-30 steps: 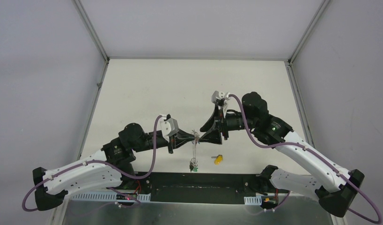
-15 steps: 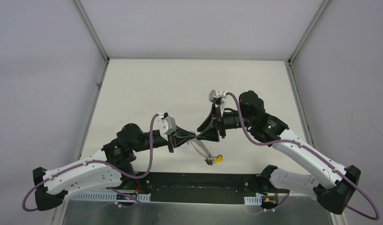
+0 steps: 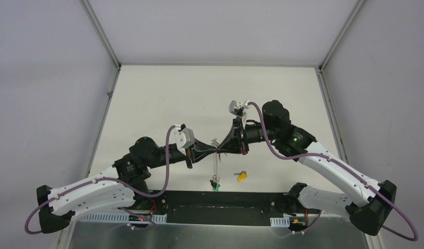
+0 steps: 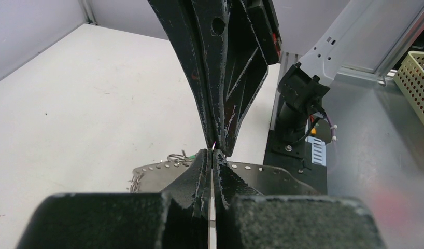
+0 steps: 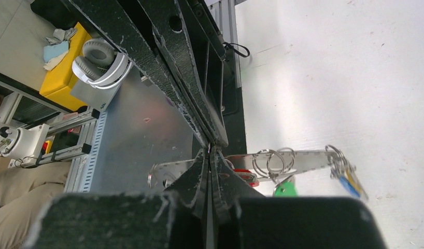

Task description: Put the keys on the keyring

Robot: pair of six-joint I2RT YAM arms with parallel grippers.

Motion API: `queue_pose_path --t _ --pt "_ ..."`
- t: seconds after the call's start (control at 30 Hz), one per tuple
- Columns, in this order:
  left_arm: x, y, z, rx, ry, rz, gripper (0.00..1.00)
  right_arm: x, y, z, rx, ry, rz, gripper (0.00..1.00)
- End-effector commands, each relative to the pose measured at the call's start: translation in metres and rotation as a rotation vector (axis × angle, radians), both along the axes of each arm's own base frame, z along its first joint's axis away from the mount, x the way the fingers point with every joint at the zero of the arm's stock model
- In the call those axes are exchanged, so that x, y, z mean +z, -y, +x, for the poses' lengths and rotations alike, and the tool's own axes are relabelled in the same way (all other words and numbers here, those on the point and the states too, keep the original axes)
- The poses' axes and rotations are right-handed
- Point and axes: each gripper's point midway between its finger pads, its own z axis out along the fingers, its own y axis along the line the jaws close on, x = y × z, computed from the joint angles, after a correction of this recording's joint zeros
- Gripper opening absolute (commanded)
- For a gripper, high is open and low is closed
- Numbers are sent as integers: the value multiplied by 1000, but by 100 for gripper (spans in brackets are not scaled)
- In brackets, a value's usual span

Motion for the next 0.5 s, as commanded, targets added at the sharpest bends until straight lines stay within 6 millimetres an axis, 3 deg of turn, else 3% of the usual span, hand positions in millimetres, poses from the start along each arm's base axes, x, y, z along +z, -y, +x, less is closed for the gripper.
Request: queue_pose_path --t 0.0,0.07,0.1,0.2,0.27,0.33,0.47 --pt "34 -5 -2 3 43 -122 0 13 -2 -1 23 55 59 0" --pt "36 -7 -2 5 45 -130 0 13 -1 -2 19 59 60 0" --pt "37 -7 -2 9 46 -134 5 12 -1 -2 16 61 60 0" --pt "40 -10 -1 21 40 -145 40 10 2 -1 4 69 58 0" --pt "44 -14 -2 28 40 -154 55 9 4 -2 -5 77 59 0" --pt "48 -19 -1 43 30 -157 62 8 6 -2 -11 85 59 0" --pt "48 -27 -2 63 10 -149 66 8 12 -4 -15 106 68 0"
